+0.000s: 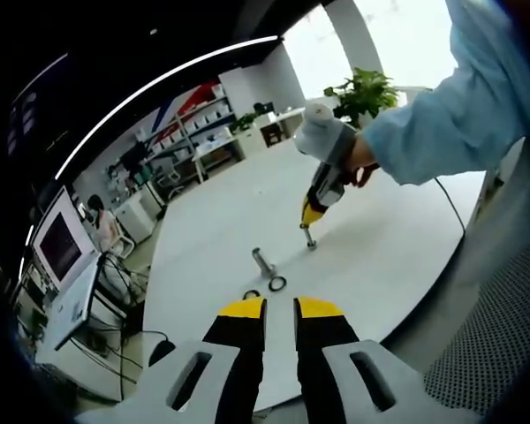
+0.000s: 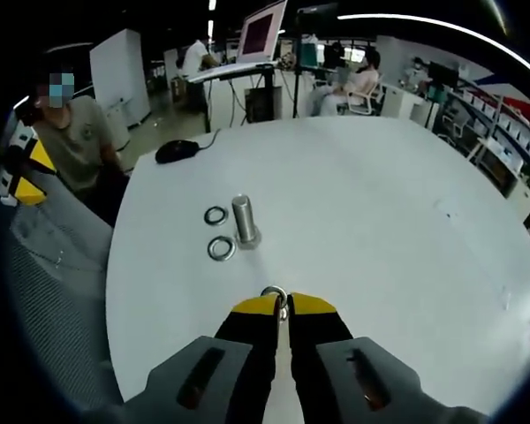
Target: Place the washer onto the threaded stud by aligning its center hole with the stud, sliding it down to the base, and recovering from edge contact or off-axis alignment until the washer reaches the visible bottom stop.
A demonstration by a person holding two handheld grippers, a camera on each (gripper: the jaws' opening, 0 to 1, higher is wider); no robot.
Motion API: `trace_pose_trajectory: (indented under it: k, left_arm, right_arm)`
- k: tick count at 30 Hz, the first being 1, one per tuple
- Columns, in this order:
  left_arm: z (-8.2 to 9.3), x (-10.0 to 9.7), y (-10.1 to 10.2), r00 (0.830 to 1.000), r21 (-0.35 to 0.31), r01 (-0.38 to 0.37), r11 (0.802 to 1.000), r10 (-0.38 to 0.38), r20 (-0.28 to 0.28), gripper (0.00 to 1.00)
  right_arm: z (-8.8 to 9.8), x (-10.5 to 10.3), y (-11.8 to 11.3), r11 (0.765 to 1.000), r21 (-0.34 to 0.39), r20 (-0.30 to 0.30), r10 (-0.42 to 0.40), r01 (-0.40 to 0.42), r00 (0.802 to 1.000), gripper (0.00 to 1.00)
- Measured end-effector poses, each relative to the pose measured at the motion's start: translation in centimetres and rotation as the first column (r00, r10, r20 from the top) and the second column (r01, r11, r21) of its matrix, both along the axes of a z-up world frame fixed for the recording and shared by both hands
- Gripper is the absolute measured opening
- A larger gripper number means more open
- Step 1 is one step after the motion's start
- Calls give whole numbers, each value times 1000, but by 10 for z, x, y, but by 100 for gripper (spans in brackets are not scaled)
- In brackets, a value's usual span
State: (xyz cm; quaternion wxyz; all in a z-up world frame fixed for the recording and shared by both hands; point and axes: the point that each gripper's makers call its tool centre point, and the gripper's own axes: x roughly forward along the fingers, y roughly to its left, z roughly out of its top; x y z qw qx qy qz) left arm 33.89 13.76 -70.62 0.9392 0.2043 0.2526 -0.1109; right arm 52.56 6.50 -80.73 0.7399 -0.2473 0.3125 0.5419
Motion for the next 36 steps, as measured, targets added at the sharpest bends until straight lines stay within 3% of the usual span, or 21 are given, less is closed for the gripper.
trace_pose_trajectory:
  k: [31, 33, 36]
  left_arm:
    - [-1, 0, 1, 1000, 3, -1, 1000, 1, -4, 10]
    - [-1, 0, 0, 1000, 4, -1, 1000, 1, -5, 10]
    - [-1, 0, 1, 1000, 4, -1, 1000, 1, -6, 10]
  right_arm:
    - [-3, 17, -2, 1000, -1, 18, -16, 16, 1000, 7]
    - [-1, 20, -2, 1000, 1, 42, -22, 22, 999, 7]
    - [-2, 18, -1, 1000, 5, 23, -22, 22, 1000, 7]
